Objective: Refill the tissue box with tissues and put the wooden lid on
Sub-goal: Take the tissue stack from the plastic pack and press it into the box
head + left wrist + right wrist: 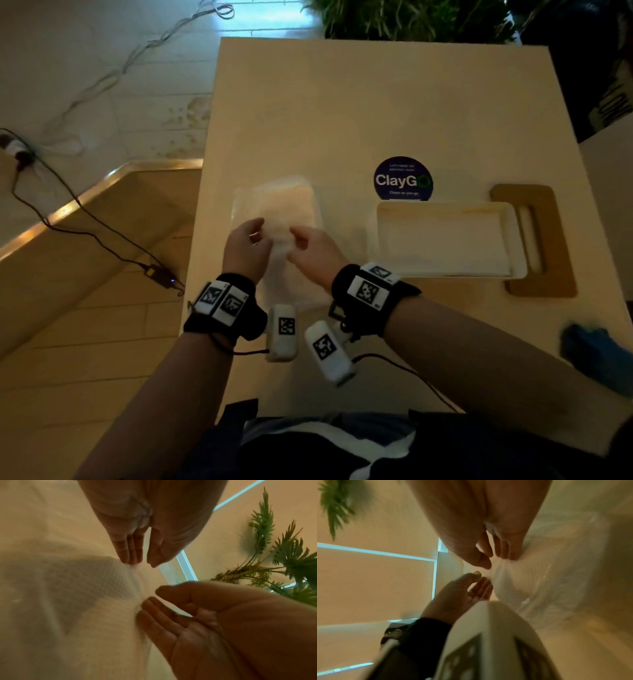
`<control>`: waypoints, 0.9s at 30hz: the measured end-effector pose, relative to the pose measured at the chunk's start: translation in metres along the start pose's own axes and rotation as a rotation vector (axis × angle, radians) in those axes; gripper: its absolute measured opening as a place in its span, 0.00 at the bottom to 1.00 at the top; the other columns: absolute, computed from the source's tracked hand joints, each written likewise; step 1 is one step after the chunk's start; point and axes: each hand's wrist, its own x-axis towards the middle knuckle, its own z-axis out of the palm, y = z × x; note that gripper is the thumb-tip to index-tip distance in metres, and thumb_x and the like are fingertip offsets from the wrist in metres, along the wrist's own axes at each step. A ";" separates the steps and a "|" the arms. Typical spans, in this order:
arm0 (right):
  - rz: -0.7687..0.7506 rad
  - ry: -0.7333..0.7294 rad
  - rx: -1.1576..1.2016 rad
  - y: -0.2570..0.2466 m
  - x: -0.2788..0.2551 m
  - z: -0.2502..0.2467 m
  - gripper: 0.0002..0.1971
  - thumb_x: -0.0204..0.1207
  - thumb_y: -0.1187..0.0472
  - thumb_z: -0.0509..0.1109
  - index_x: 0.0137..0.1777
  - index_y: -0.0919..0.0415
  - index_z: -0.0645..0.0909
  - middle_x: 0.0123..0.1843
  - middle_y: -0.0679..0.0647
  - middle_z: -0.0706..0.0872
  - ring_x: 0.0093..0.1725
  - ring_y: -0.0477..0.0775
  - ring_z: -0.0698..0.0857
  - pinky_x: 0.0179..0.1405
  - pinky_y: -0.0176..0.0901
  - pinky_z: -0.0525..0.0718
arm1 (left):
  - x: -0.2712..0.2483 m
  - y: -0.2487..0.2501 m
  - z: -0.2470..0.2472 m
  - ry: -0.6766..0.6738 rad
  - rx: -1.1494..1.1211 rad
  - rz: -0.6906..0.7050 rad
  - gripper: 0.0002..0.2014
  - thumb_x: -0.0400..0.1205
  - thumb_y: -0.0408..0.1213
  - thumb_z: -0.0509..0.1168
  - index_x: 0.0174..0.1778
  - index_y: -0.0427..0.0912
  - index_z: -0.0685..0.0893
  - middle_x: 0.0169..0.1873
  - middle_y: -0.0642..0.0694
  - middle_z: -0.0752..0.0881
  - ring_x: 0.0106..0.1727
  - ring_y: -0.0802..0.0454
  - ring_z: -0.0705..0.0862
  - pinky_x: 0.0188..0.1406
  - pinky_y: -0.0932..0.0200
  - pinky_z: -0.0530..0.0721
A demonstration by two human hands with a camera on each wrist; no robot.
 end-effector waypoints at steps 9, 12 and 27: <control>0.176 0.198 0.144 0.006 0.018 -0.003 0.25 0.68 0.64 0.71 0.66 0.62 0.72 0.63 0.63 0.81 0.62 0.65 0.80 0.63 0.65 0.81 | 0.010 -0.006 0.004 -0.116 0.083 -0.126 0.30 0.79 0.41 0.66 0.75 0.37 0.65 0.70 0.36 0.77 0.68 0.37 0.77 0.63 0.47 0.76; 0.144 0.245 0.181 0.004 0.016 -0.004 0.23 0.68 0.65 0.71 0.65 0.62 0.74 0.62 0.62 0.82 0.60 0.63 0.81 0.62 0.64 0.82 | 0.012 -0.004 0.008 -0.035 -0.033 -0.146 0.31 0.76 0.39 0.70 0.74 0.36 0.67 0.67 0.36 0.79 0.66 0.39 0.78 0.59 0.51 0.76; -0.088 0.296 0.042 0.013 0.009 -0.017 0.22 0.67 0.66 0.77 0.61 0.63 0.78 0.65 0.62 0.81 0.64 0.62 0.79 0.65 0.59 0.79 | 0.007 -0.012 0.011 0.033 -0.269 -0.098 0.29 0.65 0.32 0.78 0.61 0.40 0.75 0.55 0.45 0.81 0.56 0.47 0.80 0.56 0.49 0.82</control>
